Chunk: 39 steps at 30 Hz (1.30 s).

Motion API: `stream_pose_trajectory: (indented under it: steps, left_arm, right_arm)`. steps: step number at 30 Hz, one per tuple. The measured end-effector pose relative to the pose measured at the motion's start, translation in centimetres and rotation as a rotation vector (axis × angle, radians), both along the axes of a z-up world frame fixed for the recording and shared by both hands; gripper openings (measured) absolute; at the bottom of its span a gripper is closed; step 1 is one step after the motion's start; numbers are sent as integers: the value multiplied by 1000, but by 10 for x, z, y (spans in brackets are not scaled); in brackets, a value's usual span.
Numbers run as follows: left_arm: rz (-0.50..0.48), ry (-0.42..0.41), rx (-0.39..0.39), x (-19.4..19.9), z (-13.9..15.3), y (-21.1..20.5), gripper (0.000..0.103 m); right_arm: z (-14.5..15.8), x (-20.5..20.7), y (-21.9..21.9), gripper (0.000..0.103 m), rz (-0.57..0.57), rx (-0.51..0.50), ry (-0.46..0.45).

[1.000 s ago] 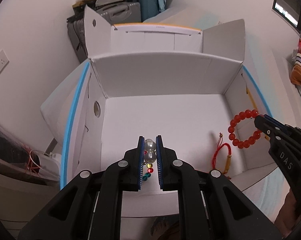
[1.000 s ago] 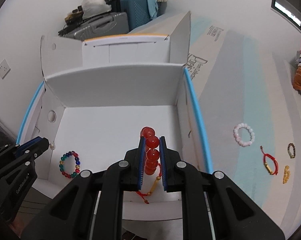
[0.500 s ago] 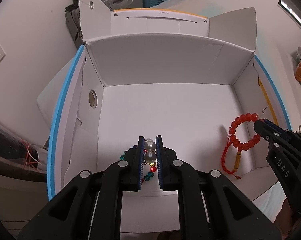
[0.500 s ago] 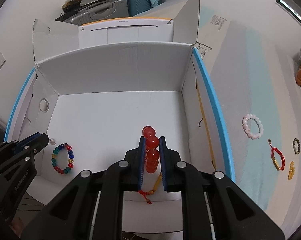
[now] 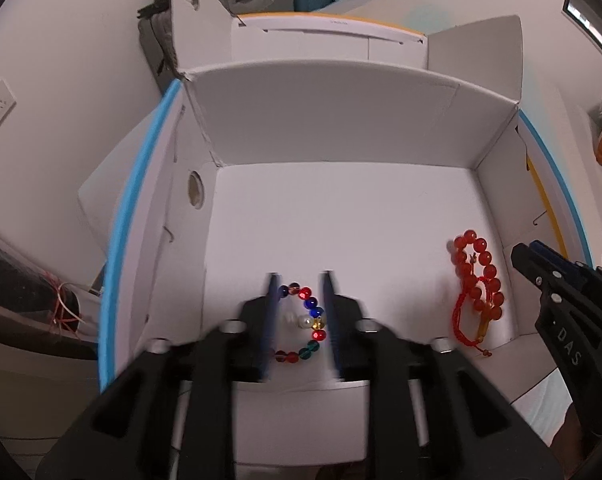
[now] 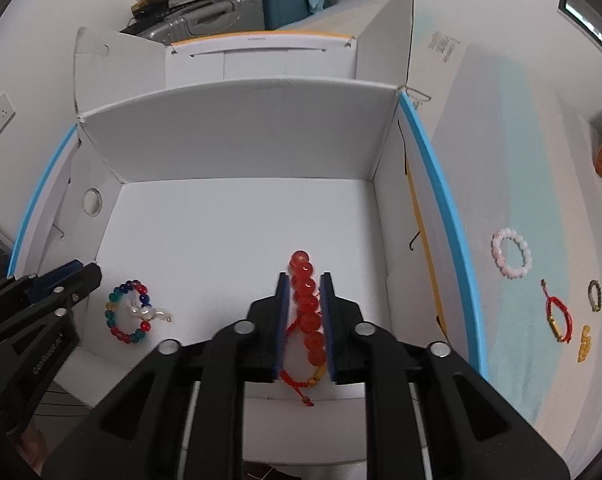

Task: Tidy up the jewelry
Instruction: 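Open the right tool over the box while the left tool drops the pearl strand, then move both open tools back over the remaining bracelets on the bed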

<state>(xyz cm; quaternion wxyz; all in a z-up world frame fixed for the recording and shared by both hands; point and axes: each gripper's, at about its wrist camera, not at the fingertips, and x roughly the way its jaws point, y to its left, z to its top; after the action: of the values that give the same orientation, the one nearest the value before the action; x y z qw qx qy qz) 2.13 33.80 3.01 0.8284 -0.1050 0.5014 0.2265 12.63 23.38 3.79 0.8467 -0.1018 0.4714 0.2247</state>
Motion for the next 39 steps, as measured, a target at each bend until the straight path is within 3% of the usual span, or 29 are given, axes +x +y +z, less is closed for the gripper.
stream_pose_trajectory:
  steps: [4,5,9,15,30,39]
  left_arm:
    - [14,-37,33,-10,13,-4,57]
    - [14,-46,40,-11,16,-6,65]
    - [5,-76,68,-16,28,-14,76]
    - [-17,-118,92,-18,44,-37,93]
    - [-197,-159,86,16,58,-155,97]
    - [-280,-153,70,42,47,-221,97]
  right_arm:
    - [16,-10,-6,48,2,19,-54]
    - [19,-11,-8,58,-2,21,-64]
    - [34,-17,-25,77,-32,45,-104]
    - [54,-19,-59,90,-90,83,-155]
    - [68,-12,-184,94,-248,74,-195]
    - [58,-3,-264,94,-336,64,-181]
